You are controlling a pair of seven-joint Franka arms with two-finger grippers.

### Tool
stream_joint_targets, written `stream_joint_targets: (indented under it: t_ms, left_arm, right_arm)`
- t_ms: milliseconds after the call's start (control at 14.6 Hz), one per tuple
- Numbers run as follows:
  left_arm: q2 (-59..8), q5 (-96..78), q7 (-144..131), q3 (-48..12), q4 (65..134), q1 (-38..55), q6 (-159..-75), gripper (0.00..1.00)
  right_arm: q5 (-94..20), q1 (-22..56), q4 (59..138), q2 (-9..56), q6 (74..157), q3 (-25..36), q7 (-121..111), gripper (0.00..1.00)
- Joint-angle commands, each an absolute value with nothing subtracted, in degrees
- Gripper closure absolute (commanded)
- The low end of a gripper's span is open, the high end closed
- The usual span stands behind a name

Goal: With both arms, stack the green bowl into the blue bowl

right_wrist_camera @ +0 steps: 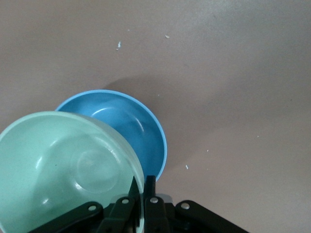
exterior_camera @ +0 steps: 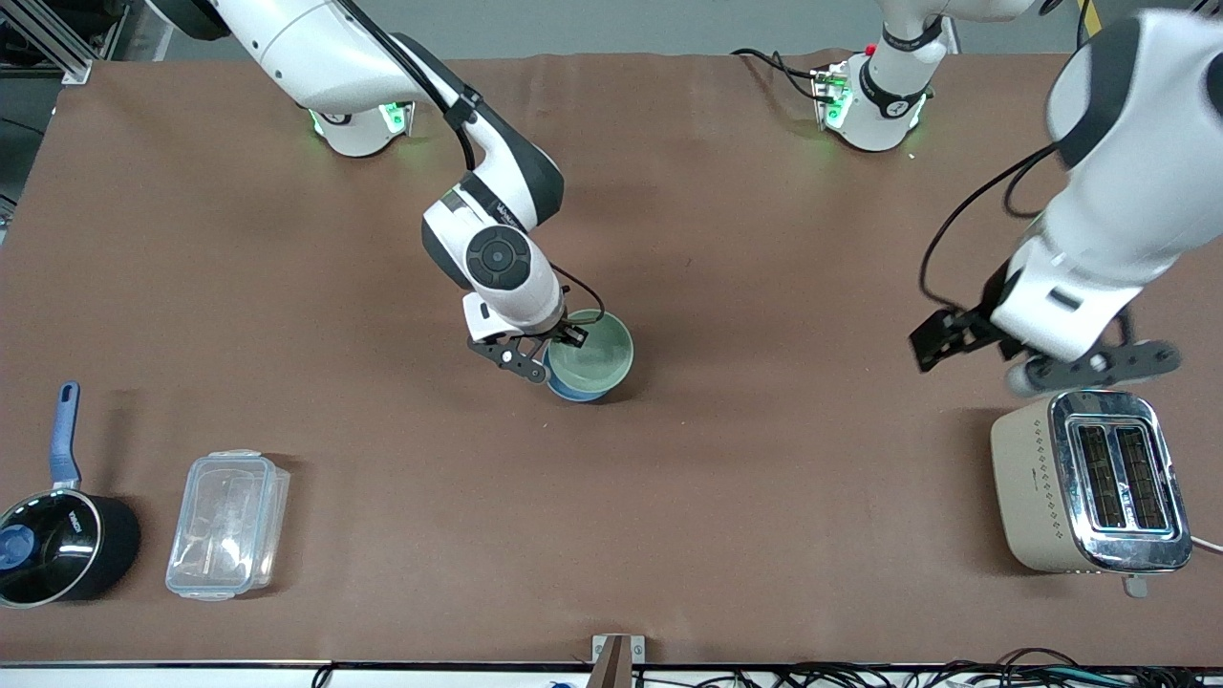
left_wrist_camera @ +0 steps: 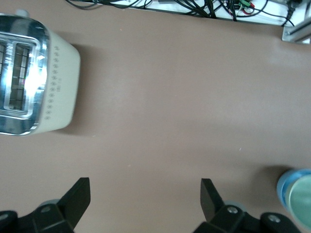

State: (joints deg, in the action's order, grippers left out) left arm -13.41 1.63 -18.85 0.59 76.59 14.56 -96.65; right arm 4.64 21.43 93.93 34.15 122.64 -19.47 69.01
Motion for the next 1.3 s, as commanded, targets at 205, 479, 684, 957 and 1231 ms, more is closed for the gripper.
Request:
stream_joint_targets:
  t_ms: [205,479,684,957,1231]
  left_arm:
    - [-6.9,1.8,-7.5,0.9,78.7,12.3,-87.9,0.0]
    - [-2.8,0.3,-3.4,-2.6,83.1,5.2,-85.2,0.0]
    - [-0.9,0.3,-3.5,-6.1,86.5,1.5,-85.5,0.0]
    - [0.4,0.4,-4.2,-6.2,87.5,1.7,-86.3,0.0]
    - [1.0,0.4,-4.2,-6.3,88.2,1.7,-87.4,0.0]
  right_arm:
    - [6.2,21.7,95.4,34.1,123.6,-19.5,70.5,0.99]
    - [6.9,21.7,95.5,34.8,123.8,-19.5,70.5,0.97]
    - [7.0,21.4,95.4,35.3,123.8,-19.4,70.5,0.96]
    - [7.0,20.6,94.9,35.8,123.1,-19.5,70.1,0.31]
    - [7.7,17.4,92.9,31.0,117.8,-19.2,69.1,0.0]
